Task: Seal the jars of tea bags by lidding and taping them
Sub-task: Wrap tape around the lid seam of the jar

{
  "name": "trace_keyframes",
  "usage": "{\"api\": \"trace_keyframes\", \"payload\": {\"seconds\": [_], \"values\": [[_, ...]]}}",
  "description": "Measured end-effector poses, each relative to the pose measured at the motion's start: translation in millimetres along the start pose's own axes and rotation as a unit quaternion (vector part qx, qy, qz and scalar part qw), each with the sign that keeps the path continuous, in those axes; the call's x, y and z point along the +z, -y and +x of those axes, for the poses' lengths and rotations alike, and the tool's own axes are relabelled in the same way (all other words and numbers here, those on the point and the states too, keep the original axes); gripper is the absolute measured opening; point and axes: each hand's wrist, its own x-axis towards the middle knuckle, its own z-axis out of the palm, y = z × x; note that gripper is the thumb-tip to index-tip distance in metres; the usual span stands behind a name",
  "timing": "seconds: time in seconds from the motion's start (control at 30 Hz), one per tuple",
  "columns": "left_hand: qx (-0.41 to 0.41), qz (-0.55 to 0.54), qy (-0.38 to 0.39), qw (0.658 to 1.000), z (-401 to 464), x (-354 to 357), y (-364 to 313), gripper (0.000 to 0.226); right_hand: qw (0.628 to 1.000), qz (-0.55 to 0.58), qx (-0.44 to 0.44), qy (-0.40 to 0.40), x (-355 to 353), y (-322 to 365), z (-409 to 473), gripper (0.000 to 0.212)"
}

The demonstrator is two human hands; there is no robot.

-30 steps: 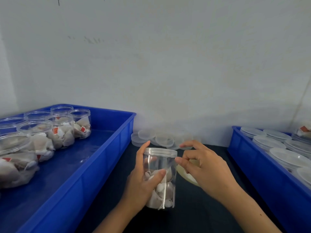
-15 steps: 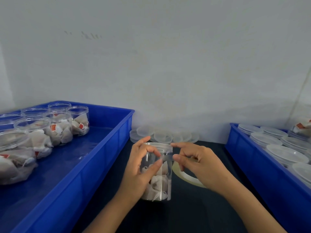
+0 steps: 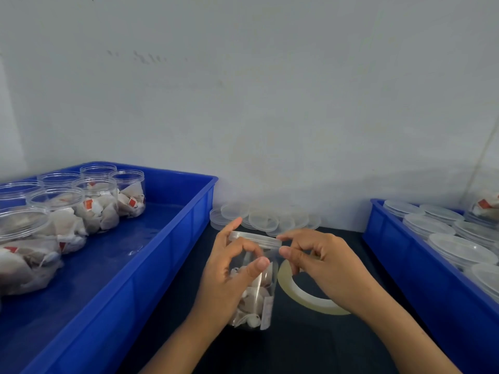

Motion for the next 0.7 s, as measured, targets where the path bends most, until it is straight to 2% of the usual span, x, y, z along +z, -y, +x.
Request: {"api": "trace_keyframes", "payload": {"seconds": [0.07,0.33,0.47,0.7], "values": [[0.000,0.000,-0.005,1.000,0.5,-0.6,-0.3,0.028,1.000,0.004,-0.001,0.001,-0.9,0.8,0.1,0.033],[0.003,0.004,-0.031,0.999,-0.3,1.3,-4.2,0.019,0.999,-0.032,0.006,0.000,4.3,4.8,-1.5,0.037],[0.010,0.013,-0.044,0.999,0.2,1.2,-4.4,0.023,0.997,-0.069,0.005,-0.019,5.9,6.6,-1.8,0.042],[-0.026,-0.003,-0.068,0.997,0.9,3.1,-3.4,0.031,0.986,-0.148,-0.027,-0.076,15.7,10.4,-4.3,0.045]]}}
